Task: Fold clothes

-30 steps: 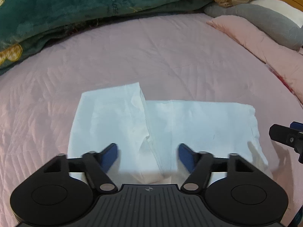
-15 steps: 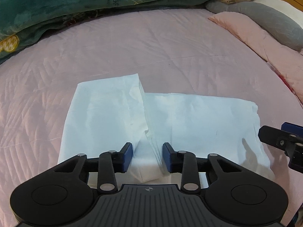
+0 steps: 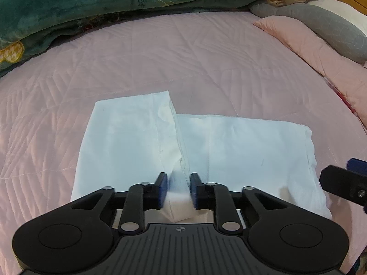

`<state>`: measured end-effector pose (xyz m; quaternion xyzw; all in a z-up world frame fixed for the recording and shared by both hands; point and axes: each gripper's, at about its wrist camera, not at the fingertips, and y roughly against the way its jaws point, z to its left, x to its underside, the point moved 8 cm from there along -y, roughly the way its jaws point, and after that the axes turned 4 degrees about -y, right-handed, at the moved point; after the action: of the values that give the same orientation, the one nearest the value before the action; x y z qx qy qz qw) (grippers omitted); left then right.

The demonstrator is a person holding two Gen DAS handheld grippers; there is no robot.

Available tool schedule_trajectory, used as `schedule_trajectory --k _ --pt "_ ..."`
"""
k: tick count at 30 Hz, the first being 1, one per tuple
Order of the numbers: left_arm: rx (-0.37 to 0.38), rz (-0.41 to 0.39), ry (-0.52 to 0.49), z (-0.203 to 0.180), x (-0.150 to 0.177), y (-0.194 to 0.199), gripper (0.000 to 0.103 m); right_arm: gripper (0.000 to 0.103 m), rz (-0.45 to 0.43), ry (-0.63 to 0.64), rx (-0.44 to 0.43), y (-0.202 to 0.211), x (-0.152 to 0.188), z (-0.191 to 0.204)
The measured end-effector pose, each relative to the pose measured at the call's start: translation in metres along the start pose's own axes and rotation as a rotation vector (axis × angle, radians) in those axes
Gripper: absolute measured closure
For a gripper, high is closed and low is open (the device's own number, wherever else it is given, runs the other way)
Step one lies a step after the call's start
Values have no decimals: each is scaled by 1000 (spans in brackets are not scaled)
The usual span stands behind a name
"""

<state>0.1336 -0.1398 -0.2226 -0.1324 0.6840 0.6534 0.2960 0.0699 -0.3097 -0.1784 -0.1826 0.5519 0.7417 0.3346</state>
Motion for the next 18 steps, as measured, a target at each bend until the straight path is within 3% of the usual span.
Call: schedule_trajectory --k 4,11,18 --pt "5 -15 4 2 -2 5 95 10 -10 21 68 0 -3 -3" --pt "16 -48 26 12 -6 19 96 9 -6 58 63 -4 -3 10" --pt "10 -72 82 44 -6 36 96 9 23 80 41 -18 3 33"
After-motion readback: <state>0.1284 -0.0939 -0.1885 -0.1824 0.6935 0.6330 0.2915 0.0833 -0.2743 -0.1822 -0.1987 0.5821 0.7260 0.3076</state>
